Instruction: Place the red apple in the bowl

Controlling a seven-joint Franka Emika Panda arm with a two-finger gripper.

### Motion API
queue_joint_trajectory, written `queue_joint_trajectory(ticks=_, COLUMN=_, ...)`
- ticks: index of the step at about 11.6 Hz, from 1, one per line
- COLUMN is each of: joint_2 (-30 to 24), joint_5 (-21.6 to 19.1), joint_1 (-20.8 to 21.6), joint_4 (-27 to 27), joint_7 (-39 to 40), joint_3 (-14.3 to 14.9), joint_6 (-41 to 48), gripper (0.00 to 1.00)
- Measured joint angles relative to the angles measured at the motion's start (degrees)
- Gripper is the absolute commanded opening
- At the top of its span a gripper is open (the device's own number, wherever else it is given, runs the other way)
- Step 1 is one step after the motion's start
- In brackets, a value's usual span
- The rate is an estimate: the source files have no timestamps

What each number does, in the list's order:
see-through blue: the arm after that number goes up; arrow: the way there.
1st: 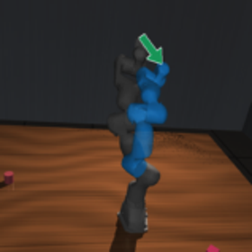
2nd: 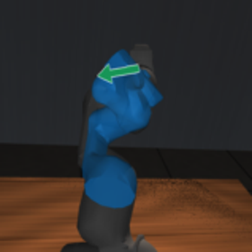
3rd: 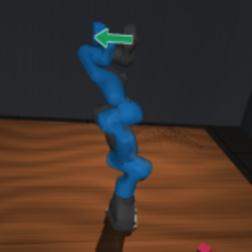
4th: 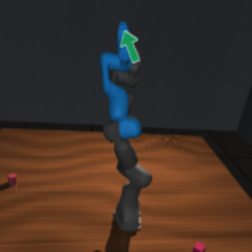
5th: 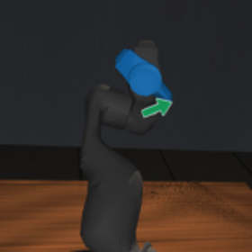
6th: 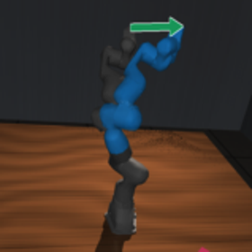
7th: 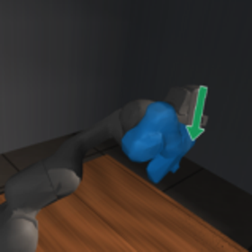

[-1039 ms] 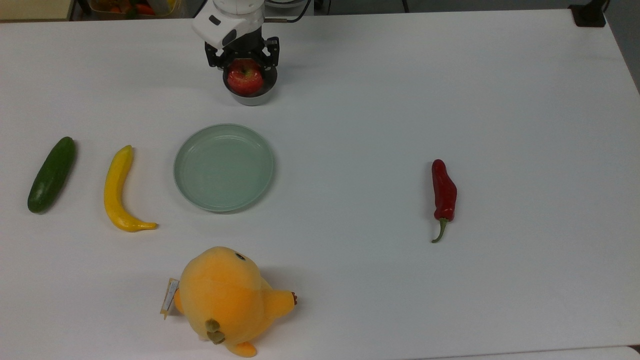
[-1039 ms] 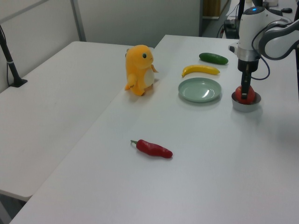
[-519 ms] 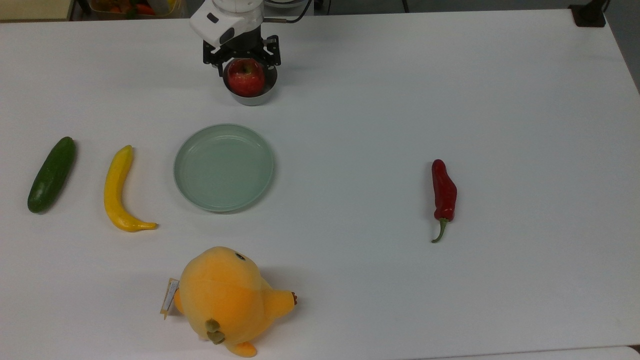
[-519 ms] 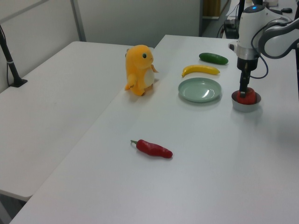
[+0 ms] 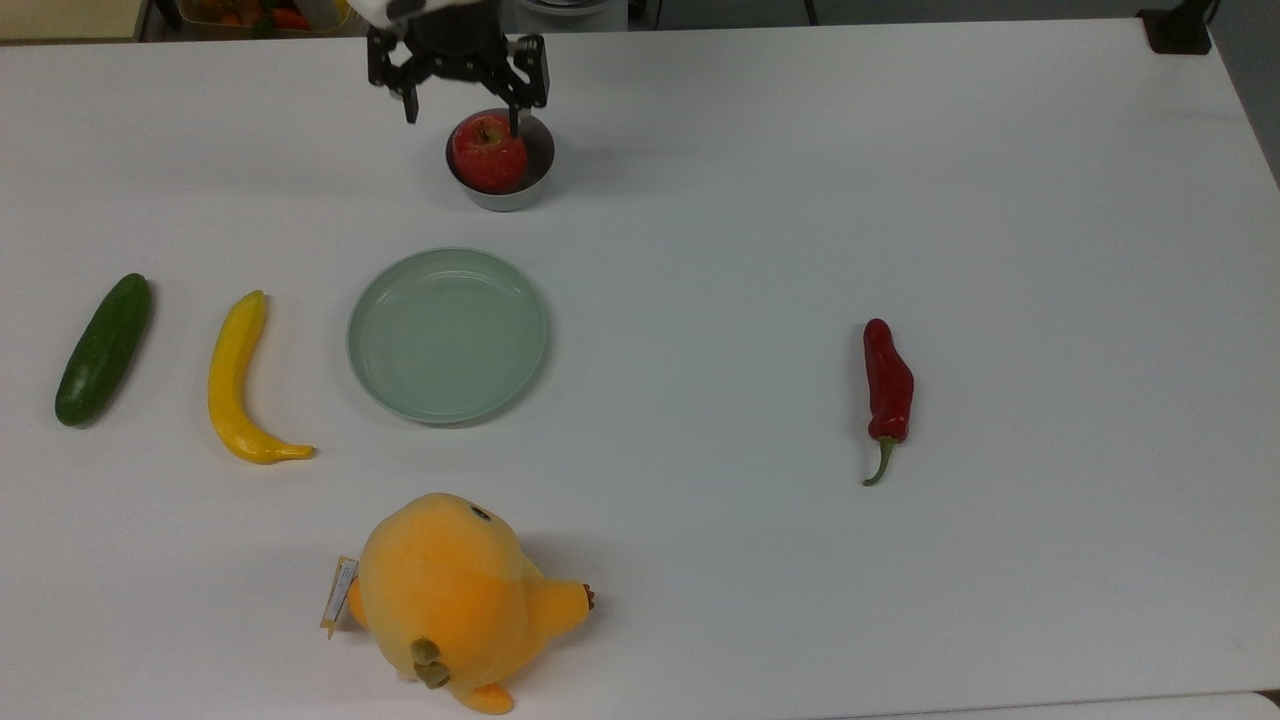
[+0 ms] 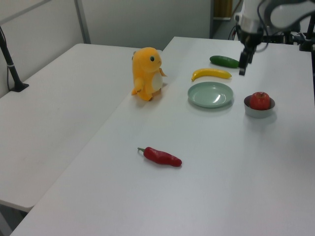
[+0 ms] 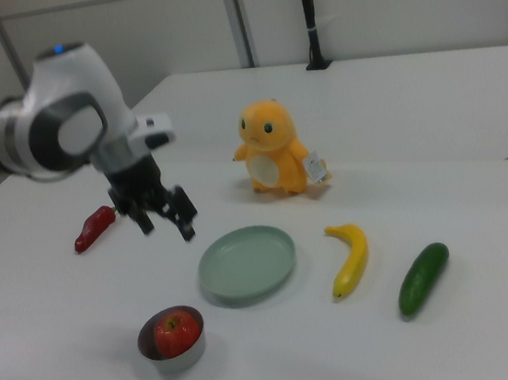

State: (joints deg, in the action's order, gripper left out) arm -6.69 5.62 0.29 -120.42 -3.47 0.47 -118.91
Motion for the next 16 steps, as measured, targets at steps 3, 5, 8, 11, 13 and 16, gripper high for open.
queue_joint_trajectory(ticks=3, joint_2=0.6, joint_5=-5.3, joint_1=0.0, joint_4=12.7, joint_7=-1.5, joint_3=0.0, joint_6=10.7, gripper=1.0)
queue_joint_trajectory(ticks=5, joint_2=1.9, joint_5=-8.6, joint_1=0.0, joint_4=20.2, joint_7=-2.2, joint_3=0.0, joint_6=16.7, gripper=1.0)
queue_joint_trajectory(ticks=8, joint_2=6.0, joint_5=-9.2, joint_1=0.9, joint_4=26.7, joint_7=-6.9, joint_3=0.0, joint_6=19.3, gripper=1.0)
queue_joint_trajectory(ticks=11, joint_2=8.9, joint_5=-8.9, joint_1=1.7, joint_4=28.2, joint_7=-5.1, joint_3=0.0, joint_6=19.3, gripper=1.0)
queue_joint_trajectory(ticks=13, joint_2=9.3, joint_5=-8.8, joint_1=1.7, joint_4=28.4, joint_7=3.1, joint_3=0.2, joint_6=19.3, gripper=1.0)
queue_joint_trajectory(ticks=16, joint_2=9.3, joint_5=-8.8, joint_1=1.5, joint_4=28.5, joint_7=8.9, joint_3=0.4, joint_6=19.1, gripper=1.0)
